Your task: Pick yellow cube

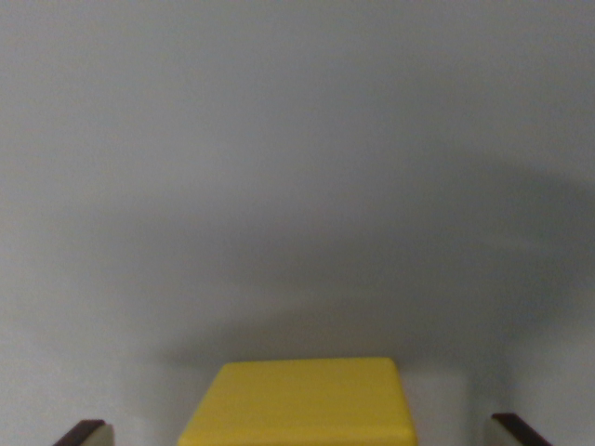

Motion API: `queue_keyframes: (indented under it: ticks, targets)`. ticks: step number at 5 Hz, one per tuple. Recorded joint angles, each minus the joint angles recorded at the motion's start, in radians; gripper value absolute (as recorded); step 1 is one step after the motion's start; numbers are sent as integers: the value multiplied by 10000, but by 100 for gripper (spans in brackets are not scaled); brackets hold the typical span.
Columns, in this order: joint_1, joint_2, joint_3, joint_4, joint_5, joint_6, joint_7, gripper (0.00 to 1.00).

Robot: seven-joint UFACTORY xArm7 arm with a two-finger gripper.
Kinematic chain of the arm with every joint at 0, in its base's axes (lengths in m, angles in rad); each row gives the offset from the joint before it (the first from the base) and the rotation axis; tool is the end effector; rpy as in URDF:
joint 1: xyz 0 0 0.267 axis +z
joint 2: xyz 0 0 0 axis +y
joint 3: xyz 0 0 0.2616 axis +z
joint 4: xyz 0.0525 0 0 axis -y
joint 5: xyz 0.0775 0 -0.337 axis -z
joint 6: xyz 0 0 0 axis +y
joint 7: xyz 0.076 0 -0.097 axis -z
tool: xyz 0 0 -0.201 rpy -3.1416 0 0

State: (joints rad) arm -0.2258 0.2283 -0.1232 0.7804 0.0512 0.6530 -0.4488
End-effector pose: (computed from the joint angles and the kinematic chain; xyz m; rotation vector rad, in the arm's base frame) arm 0.3749 -0.1376 -0.0398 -3.0977 -0.0920 0.1402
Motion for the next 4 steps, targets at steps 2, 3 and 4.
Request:
queue_keyframes:
  ticks: [2, 3, 4]
  targets:
    - [0, 0, 0, 0, 0, 0, 0, 0]
    - [0, 0, 0, 0, 0, 0, 0, 100]
    - [0, 0, 0, 0, 0, 0, 0, 100]
